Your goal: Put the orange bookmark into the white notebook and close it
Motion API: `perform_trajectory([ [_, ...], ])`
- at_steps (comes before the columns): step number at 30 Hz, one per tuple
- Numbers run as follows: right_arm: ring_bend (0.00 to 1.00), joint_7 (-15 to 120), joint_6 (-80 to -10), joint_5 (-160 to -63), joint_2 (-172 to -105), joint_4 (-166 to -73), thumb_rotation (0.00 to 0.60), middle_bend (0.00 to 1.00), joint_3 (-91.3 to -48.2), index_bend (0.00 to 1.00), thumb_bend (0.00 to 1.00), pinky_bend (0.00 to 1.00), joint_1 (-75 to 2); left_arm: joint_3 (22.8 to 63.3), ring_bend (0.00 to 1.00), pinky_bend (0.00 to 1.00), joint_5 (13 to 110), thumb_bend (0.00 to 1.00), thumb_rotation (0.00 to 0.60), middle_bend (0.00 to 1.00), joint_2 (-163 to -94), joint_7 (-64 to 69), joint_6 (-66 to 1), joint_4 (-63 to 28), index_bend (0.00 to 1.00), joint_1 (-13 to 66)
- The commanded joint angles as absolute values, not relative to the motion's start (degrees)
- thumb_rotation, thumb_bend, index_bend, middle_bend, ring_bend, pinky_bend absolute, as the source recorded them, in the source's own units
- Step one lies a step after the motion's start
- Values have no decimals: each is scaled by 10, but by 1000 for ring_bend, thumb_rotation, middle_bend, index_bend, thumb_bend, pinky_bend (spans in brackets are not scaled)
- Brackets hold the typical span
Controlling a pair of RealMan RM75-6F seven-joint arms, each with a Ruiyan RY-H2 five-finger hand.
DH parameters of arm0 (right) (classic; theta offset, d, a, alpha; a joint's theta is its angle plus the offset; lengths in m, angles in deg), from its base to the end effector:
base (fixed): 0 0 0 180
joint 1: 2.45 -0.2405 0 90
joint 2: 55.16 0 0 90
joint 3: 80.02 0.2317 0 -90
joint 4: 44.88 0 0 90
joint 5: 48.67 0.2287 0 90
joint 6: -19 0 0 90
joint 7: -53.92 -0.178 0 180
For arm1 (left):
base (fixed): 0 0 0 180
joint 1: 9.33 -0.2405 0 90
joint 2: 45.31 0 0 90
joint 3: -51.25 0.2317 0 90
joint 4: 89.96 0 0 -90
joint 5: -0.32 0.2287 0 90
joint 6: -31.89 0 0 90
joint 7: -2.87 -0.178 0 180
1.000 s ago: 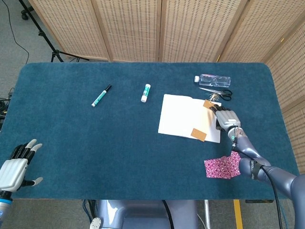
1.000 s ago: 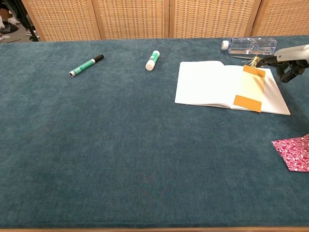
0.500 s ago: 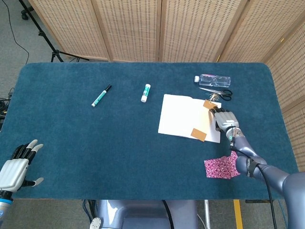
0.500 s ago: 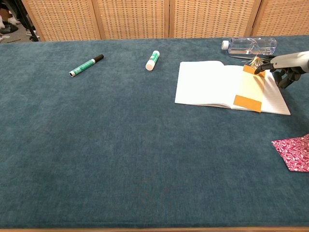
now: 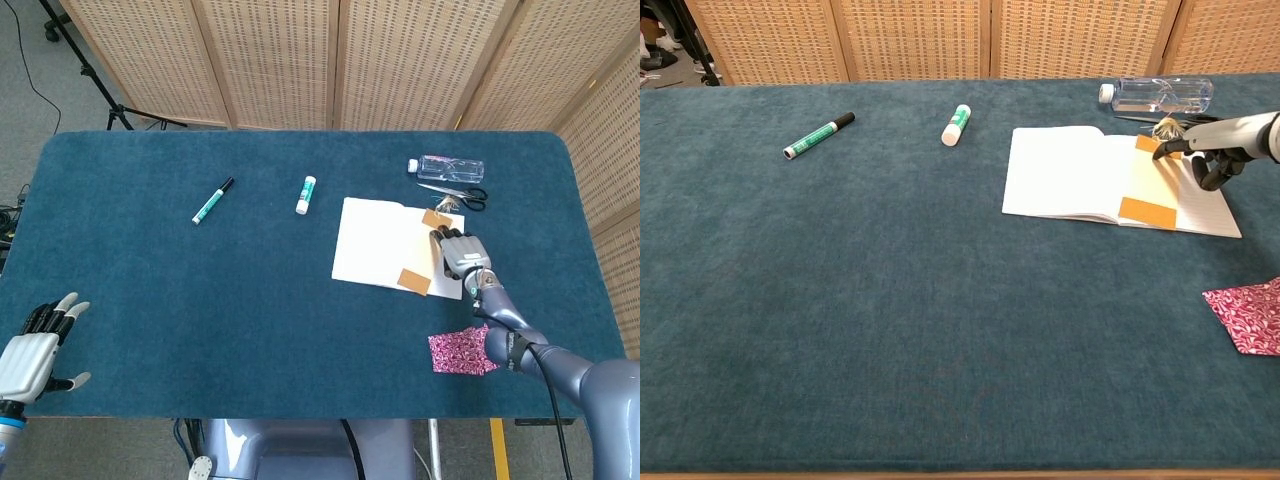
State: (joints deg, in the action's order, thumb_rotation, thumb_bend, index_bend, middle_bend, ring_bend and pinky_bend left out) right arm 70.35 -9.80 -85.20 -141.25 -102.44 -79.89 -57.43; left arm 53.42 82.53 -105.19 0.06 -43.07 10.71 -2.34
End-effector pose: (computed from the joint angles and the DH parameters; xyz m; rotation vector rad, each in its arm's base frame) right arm -0.2530 -0.4511 -0.0126 1.7506 -1.1361 0.3652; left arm -0.2953 0.1972 0.0999 -1.4968 -1.1205 -0.7437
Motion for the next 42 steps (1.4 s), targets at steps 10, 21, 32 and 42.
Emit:
perform_trajectory([
  [10,0,722,-94,-852,-1421,-1024,600,23,-799,0,1000,105,-585,534,0,0,824,0,600,0,-1054,-5,-430,108,0,-23],
  [21,0,733,-102,-849,-1425,-1031,600,23,-796,0,1000,105,-591,534,0,0,824,0,600,0,-1054,-5,-430,109,0,-24],
  [32,0,741,-107,-852,-1428,-1037,600,23,-797,0,1000,105,-592,535,0,0,825,0,600,0,-1054,-5,-432,109,0,-25],
  [42,0,738,-108,-870,-1434,-1026,600,23,-792,0,1000,105,-591,535,0,0,824,0,600,0,-1055,-7,-431,109,0,-25],
])
